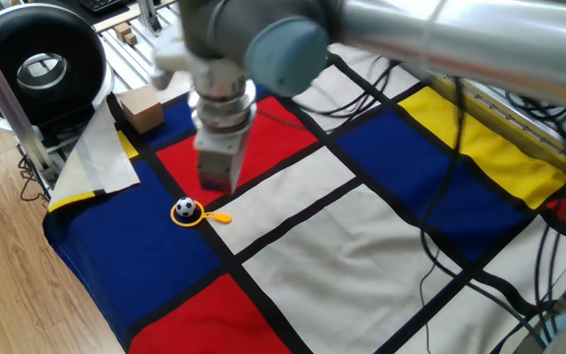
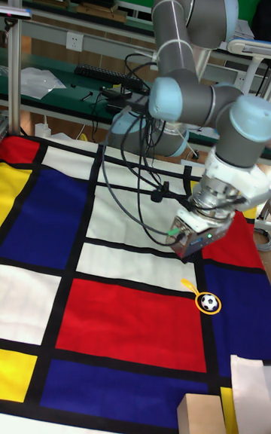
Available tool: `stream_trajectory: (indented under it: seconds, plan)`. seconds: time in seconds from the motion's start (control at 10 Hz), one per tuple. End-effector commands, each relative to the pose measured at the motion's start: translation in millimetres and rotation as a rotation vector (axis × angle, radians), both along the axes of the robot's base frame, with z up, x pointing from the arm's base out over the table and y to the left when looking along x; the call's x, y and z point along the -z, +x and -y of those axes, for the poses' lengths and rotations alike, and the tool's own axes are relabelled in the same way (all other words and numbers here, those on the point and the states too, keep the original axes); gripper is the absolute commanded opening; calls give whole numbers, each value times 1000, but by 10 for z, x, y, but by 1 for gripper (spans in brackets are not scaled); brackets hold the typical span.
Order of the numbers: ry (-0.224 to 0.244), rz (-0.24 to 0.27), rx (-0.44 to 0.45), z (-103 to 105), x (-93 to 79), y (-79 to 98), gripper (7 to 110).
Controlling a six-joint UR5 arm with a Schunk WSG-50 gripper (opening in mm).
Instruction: Remove the bubble ring from the ball
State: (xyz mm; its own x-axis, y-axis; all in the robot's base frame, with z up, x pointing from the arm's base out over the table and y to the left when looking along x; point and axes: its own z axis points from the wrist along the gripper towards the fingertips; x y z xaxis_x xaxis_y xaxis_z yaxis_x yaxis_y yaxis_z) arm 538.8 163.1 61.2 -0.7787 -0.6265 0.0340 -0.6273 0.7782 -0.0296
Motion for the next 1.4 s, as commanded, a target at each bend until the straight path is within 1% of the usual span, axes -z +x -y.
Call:
stream_trajectory:
  seconds: [0.0,0.1,0.4,0.7,0.9,1.1,1.2,1.3]
  plan:
    - [-9,-21,27,-239,136,25,7]
    - [-18,-14,19,-225,170,55,7]
    - [-12,7,8,-238,344,134,7]
    - [6,10,33,-251,370,187,7]
    - [11,28,35,-254,427,255,7]
    - [24,23,52,-301,438,241,7]
    - [47,15,71,-370,440,221,7]
    - [50,14,90,-391,442,219,7]
